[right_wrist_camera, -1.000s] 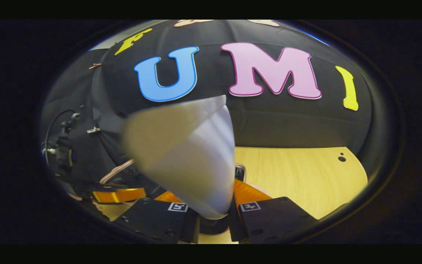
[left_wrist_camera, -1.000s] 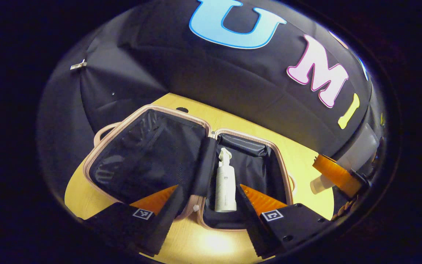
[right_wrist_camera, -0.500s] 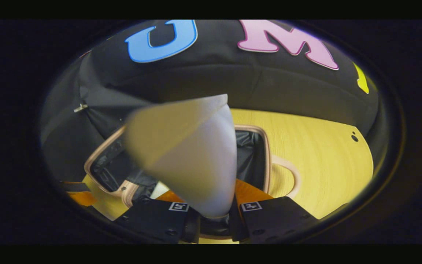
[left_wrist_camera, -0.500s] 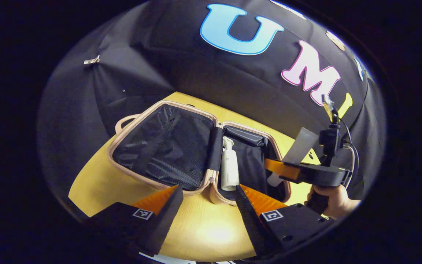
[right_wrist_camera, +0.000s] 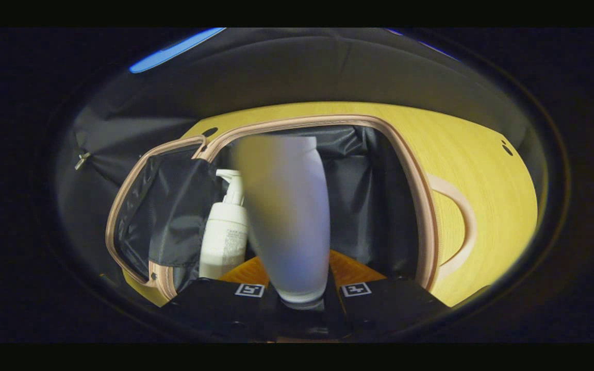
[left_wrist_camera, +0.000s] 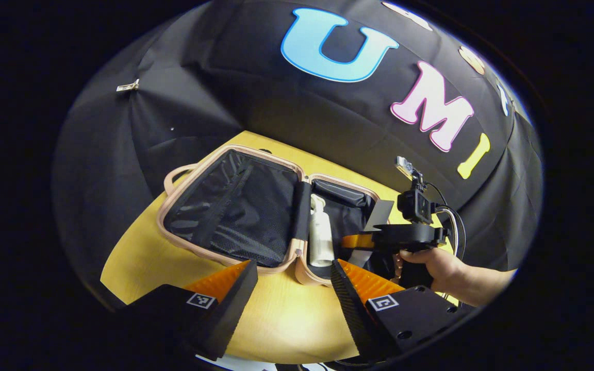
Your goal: First open the suitcase, pack the skin care products into it, and then close the suitcase.
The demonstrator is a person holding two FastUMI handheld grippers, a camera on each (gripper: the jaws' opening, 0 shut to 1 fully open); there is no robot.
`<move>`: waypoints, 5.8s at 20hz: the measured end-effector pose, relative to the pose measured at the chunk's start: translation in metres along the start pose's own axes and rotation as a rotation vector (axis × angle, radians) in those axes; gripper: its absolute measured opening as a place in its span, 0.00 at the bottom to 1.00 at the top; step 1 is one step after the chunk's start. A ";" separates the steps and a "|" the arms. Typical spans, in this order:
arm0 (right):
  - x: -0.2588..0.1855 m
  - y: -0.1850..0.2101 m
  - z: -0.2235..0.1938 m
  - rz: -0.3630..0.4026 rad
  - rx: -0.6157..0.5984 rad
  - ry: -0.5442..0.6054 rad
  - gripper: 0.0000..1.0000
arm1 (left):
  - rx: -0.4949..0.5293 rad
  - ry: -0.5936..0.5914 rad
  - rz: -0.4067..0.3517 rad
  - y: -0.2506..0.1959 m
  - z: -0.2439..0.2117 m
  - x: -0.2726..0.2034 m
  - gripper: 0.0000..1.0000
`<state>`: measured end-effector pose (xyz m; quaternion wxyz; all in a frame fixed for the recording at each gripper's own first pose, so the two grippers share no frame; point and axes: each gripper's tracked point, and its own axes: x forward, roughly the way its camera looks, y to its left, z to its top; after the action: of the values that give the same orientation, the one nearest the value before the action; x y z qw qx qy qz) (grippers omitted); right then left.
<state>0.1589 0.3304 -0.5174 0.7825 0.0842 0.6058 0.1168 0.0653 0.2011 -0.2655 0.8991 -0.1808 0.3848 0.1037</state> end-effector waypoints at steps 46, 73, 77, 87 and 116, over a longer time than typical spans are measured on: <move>-0.249 -0.193 0.044 -0.296 -0.225 -0.621 0.97 | 0.086 0.260 0.293 0.255 0.116 0.156 0.13; -0.351 -0.267 0.027 -0.290 -0.051 -0.725 0.98 | 0.245 -0.165 -0.191 -0.157 0.197 0.033 0.08; -0.360 -0.292 0.030 -0.312 -0.016 -0.734 0.97 | 0.235 -0.121 -0.263 -0.222 0.151 0.074 0.08; -0.341 -0.347 0.052 -0.301 -0.002 -0.713 0.97 | 0.335 0.061 -0.151 -0.263 -0.017 0.204 0.08; -0.513 -0.191 0.011 -0.129 -0.027 -1.038 0.98 | 0.378 -0.739 -0.123 -0.266 0.100 -0.214 0.96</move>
<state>0.0626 0.0012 -0.0901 0.9864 0.0835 0.1407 0.0187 0.0717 -0.0115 0.0203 0.9986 0.0142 0.0372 0.0350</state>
